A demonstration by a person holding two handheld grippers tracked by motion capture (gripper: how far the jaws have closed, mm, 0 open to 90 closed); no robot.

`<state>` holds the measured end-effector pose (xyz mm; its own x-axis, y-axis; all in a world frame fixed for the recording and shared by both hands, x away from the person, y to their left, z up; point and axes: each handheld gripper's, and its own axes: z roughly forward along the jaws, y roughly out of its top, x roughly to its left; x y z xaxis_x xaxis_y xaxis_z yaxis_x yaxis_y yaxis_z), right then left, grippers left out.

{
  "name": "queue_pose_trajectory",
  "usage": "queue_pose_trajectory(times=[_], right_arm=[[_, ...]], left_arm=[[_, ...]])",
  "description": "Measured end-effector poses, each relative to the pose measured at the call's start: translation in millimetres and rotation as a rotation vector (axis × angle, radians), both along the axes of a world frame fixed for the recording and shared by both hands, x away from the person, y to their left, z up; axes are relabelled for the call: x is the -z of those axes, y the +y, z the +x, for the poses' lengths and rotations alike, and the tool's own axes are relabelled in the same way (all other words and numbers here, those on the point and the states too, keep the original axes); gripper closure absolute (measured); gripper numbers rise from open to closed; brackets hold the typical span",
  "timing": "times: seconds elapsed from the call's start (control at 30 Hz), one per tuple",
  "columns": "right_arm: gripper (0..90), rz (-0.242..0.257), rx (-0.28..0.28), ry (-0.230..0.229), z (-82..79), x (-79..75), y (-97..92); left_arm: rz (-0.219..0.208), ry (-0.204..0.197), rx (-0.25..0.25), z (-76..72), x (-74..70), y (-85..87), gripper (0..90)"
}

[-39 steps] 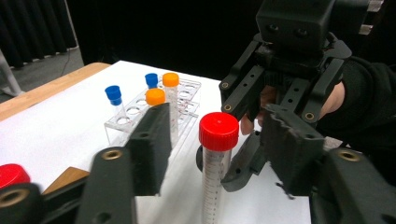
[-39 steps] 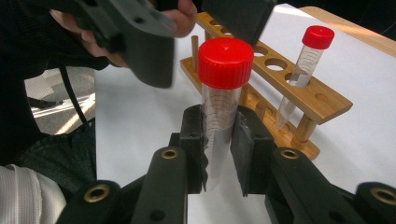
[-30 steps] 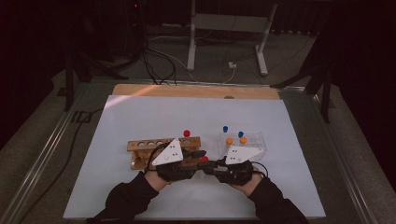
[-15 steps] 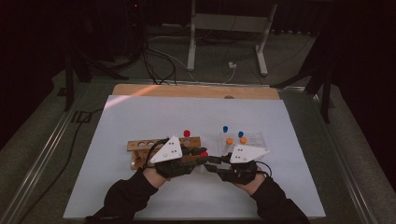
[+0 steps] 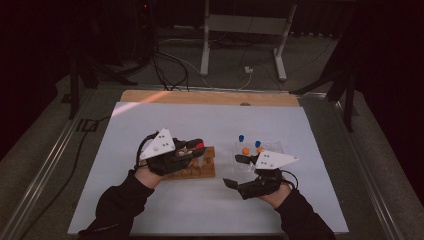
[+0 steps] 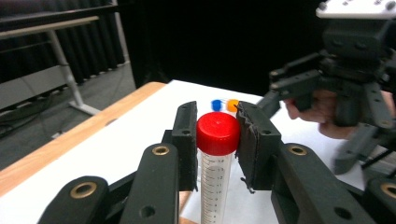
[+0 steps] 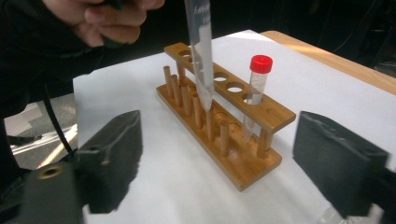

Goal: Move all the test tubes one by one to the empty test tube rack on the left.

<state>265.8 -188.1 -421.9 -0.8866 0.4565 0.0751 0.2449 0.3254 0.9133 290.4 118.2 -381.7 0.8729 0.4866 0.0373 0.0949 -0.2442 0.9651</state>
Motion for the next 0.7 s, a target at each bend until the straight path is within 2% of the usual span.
queue_pose_trajectory(times=[0.07,0.17,0.27,0.5,0.7], right_arm=[[6.8,-0.005,-0.009,0.008,0.6,-0.1,0.8],[6.9,-0.026,-0.019,-0.01,0.7,0.2,1.1],[0.7,0.006,-0.035,-0.002,0.2,-0.1,0.1],[0.6,0.027,-0.047,-0.033,-5.1,-4.1,-0.4],[0.7,0.022,-0.056,-0.028,-5.6,-3.5,0.7]], left_arm=[[-0.002,0.002,-0.016,2.5,-0.7,4.5,71.5],[-0.016,0.012,-0.039,6.6,-0.8,11.3,71.5],[-0.019,0.011,-0.068,11.2,1.9,16.4,71.5],[-0.03,0.032,-0.124,25.1,11.6,25.2,71.5],[-0.042,0.028,-0.151,31.8,15.7,26.9,71.6]])
